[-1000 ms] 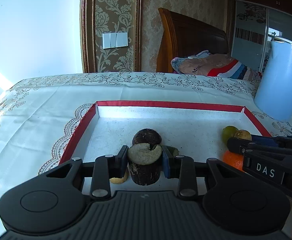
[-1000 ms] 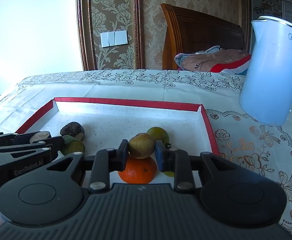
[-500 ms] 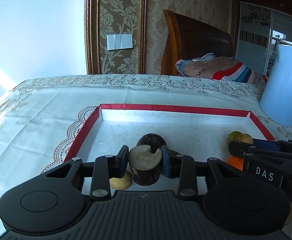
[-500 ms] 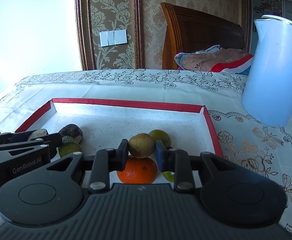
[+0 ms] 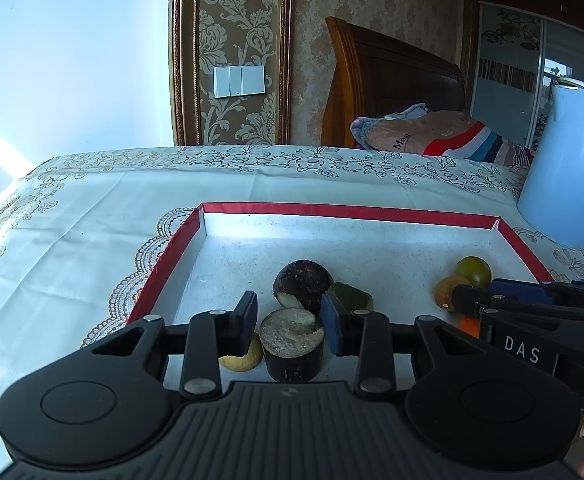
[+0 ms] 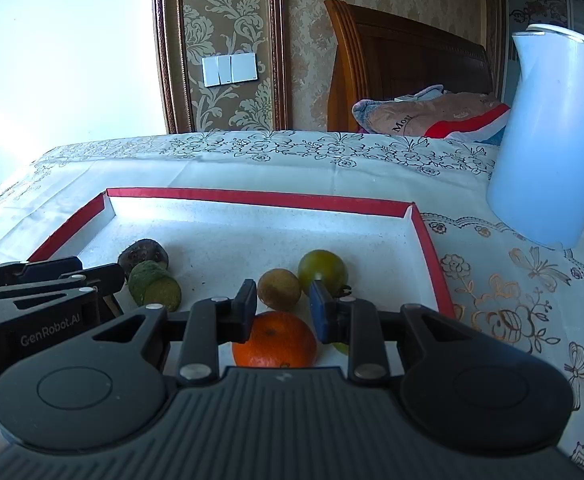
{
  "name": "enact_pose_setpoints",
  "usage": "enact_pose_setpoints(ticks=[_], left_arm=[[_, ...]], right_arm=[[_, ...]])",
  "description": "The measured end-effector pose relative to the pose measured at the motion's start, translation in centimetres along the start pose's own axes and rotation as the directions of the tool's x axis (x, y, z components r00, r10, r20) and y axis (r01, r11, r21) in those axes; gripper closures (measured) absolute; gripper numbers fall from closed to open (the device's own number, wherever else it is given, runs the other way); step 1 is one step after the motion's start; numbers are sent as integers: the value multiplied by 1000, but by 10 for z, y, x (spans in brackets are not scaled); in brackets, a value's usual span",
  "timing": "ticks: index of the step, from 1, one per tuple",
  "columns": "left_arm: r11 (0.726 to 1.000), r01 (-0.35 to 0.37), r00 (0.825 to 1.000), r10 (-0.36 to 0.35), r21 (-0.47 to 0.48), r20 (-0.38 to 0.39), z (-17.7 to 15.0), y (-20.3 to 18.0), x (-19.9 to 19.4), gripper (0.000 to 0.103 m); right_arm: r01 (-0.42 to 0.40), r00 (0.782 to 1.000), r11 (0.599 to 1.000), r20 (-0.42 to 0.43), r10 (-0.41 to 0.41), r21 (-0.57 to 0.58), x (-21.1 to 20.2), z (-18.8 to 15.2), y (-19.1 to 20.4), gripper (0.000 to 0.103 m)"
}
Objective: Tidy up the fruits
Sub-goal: 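Lower both tools into the tray and open them to release eggplant chunk and pear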
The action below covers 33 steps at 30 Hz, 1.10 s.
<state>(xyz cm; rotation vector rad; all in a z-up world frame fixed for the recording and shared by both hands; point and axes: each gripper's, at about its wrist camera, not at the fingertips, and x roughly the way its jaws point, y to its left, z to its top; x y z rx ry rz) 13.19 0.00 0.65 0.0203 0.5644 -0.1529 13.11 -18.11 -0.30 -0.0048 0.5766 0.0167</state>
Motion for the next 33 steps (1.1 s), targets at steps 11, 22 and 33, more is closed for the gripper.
enact_pose_setpoints(ticks=[11,22,33], left_arm=[[1000,9,999,-8,-23,31,-5,8,-16,68],[999,26,998,-25,-23,53,-18,14,-35,68],[998,44,998,-43,-34,51,-36,24,-56,68]], right_arm=[[-1,1000,1000,18,1,6,-9,-3,-1,57],[-4,1000,1000,19,3,20,-18,-9,-4,57],[-22,1000,999,19,21,34,-50,-28,-9,53]])
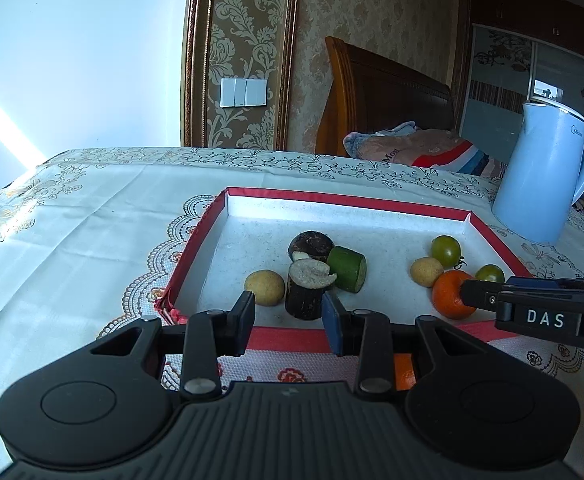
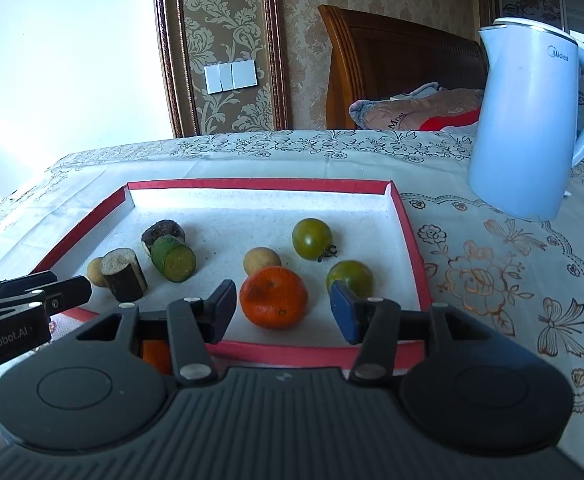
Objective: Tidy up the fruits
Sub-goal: 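Close right tool on the second dark eggplant chunk while left tool moves to the mandarin orange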
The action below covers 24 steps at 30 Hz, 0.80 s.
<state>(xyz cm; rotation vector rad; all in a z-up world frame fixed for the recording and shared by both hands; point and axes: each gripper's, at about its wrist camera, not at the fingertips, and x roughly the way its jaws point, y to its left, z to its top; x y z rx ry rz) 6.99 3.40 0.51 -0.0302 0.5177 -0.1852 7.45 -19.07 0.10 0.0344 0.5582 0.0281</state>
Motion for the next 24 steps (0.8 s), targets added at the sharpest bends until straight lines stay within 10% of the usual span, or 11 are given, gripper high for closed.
enact_pose_setpoints(ticks=[10,24], left_arm=[[1000,13,999,-14,6,36,-7,6,-17,68],[1000,0,999,0,3,32,-13,12,-17,68]], right_arm=[[-51,999,997,14,52,-65,-56,-37,12,43],[-30,997,990,-78,19,-136,-25,-41,42,41]])
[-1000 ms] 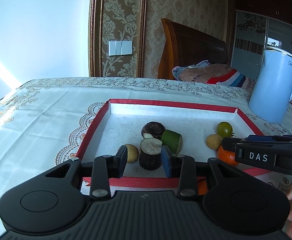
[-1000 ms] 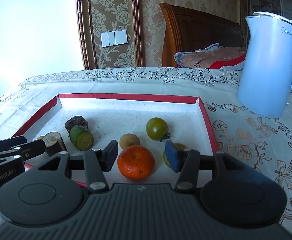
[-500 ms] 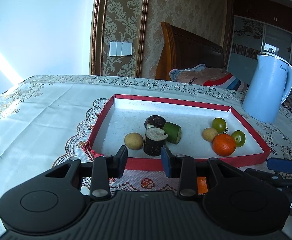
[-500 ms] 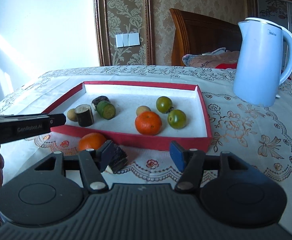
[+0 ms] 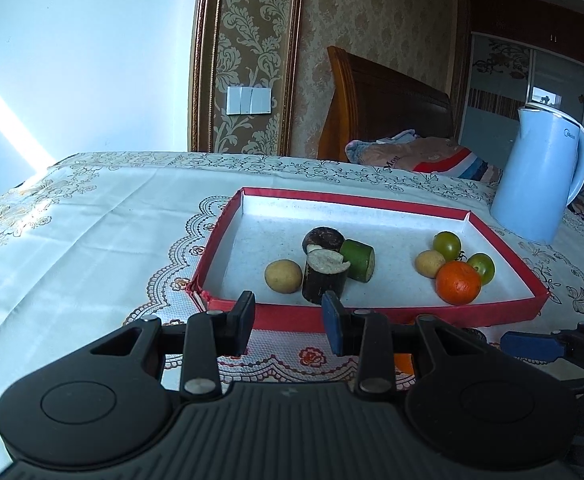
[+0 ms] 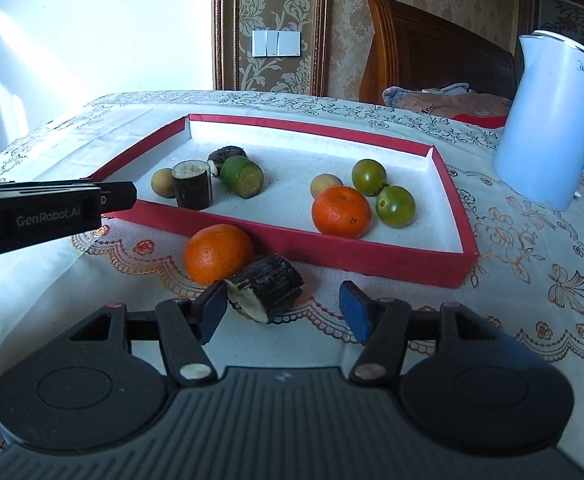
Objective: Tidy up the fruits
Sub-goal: 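Close right tool on the second dark eggplant chunk while left tool moves to the mandarin orange, then close left tool on the mandarin orange while right tool holds the eggplant chunk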
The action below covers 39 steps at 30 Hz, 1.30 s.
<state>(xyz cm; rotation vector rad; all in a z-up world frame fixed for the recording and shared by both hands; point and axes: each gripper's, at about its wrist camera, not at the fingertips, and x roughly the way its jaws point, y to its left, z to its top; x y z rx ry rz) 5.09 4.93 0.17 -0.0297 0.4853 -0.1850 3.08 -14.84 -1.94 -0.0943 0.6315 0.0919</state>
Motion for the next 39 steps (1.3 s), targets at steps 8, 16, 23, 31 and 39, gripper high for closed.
enact_pose_setpoints(ticks=[8,16,23,31,39], left_arm=[[1000,19,1000,-19,4,-4,-1,-1,-1,68],[998,41,999,-40,46,-4,-4,-10,-2,68],[998,66,998,-66,22,-14,-3,-7,-2,68],[992,127,992,-126,8,-21,-2,-9,-3,68],[976,206,979,-205,69,-17,-2,-31,-7,68]], right_arm=[[141,989,987,28,-144,82,-21,-6,-35,34],[53,998,992,25,-56,113,-28,-10,-49,32],[32,999,995,-12,-31,94,-14,-13,-42,32],[28,999,995,-43,-24,99,-1,-9,-45,49],[8,999,995,-36,-4,104,-6,-12,-49,64]])
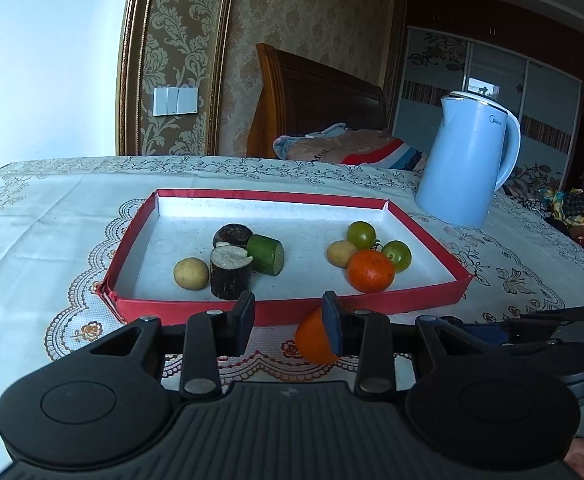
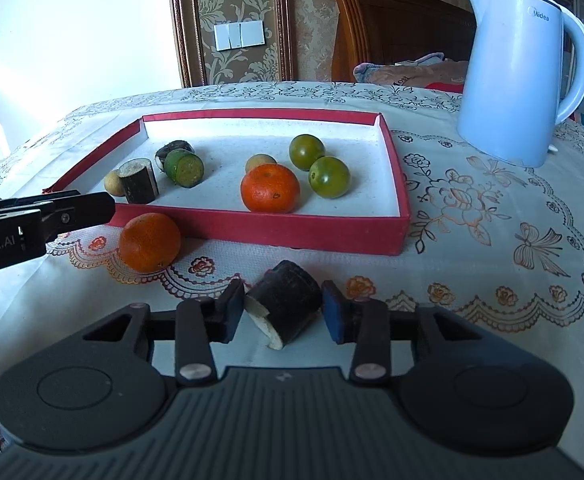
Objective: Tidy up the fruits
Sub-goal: 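Close left tool on the mandarin orange while right tool holds the eggplant chunk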
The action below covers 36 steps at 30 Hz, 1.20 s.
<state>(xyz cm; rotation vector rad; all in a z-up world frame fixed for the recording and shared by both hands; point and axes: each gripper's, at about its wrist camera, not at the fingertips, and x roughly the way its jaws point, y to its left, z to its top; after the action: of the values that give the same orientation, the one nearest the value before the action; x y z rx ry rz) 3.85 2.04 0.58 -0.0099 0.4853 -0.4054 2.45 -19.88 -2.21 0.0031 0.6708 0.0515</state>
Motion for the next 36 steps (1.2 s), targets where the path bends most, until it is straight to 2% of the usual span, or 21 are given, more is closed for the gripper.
enact_pose_setpoints(ticks=[5,7,12,16,23,27,31,36], left_arm=[[995,-23,999,28,92,-44,0,-16,13,68],[995,-11,998,17,100,-53,1,-18,15,59],[991,55,996,-46,124,-74,5,-26,17,59],[984,35,996,-20,173,-86,4,-35,24,59],[981,98,989,-79,167,-122,3,-42,22,59],[976,168,979,-149,141,-139,-1,-43,11,58],[972,152,982,-127,180,-141,-5,-50,13,59],[966,197,975,-176,167,-136,-9,-50,5,58]], right_arm=[[-25,1000,999,-6,25,31,-1,1,-6,64],[-33,999,999,-8,34,42,-3,-1,-10,64],[-47,999,998,-9,48,51,-8,-4,-15,64],[-52,999,998,-11,52,47,-10,-6,-17,64],[-53,998,998,-11,54,35,-14,-8,-18,64],[-49,999,998,-6,49,25,-17,-11,-19,64],[-48,999,998,-10,48,27,-18,-12,-20,63],[-48,999,998,-6,49,26,-25,-15,-26,63]])
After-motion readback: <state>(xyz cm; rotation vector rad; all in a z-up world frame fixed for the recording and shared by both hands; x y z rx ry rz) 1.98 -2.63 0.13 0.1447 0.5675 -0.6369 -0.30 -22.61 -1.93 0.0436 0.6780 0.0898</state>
